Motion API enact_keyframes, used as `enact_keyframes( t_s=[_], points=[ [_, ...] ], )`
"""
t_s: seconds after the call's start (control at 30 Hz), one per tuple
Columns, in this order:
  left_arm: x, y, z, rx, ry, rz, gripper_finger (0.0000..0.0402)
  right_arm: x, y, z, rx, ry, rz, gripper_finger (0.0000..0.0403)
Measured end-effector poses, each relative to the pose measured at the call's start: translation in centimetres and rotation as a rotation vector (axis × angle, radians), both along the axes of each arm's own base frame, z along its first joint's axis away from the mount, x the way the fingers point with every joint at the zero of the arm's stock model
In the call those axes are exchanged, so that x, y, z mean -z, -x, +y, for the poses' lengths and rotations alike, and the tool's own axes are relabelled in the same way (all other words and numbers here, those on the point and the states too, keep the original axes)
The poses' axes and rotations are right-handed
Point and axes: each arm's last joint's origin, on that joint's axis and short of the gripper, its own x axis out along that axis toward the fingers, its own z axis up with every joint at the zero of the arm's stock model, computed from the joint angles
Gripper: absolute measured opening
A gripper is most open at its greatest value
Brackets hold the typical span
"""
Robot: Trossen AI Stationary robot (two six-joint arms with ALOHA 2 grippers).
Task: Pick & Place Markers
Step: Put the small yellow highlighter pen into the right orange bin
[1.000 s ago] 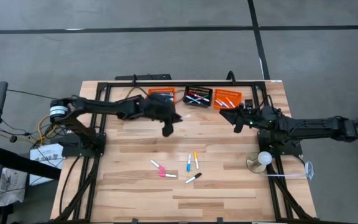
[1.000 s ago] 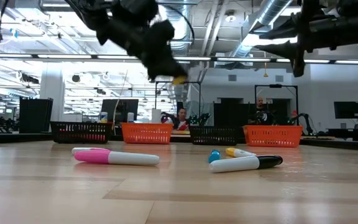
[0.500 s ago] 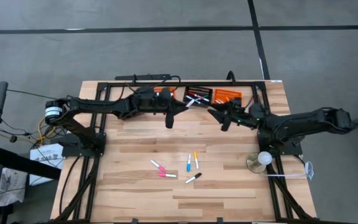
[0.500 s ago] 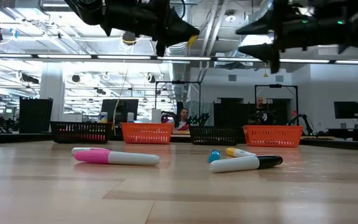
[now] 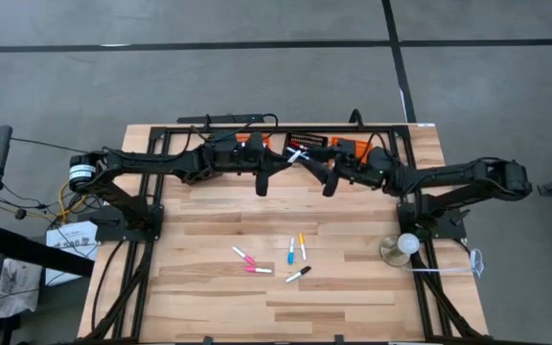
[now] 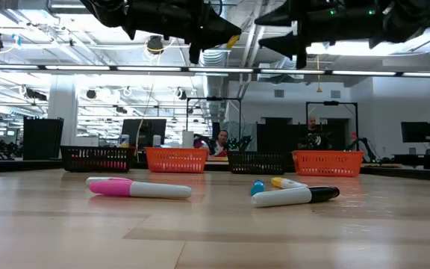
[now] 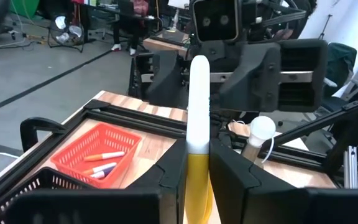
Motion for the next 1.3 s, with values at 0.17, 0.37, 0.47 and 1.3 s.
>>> enact_keyframes(
  t_s=[0.17, 0.37, 0.47, 1.3],
  points=[
    [0.0, 0.0, 0.0, 0.0, 0.001, 0.0, 0.0057, -0.7, -0.2, 0.2, -0.084, 0.011, -0.02, 0.0237],
    [0.0, 0.0, 0.0, 0.0, 0.002, -0.001, 0.0057, -1.2, -0.8, 0.2, -0.116, 0.014, -0.029, 0.0237],
    [0.0, 0.0, 0.0, 0.0, 0.005, -0.001, 0.0057, -1.3, -1.0, 0.0, -0.117, 0.011, -0.027, 0.0237],
    [-0.1, -0.1, -0.4, 0.009, 0.024, -0.004, 0.0057, -1.6, -3.6, -1.7, -0.15, -0.013, -0.006, 0.0186]
  ],
)
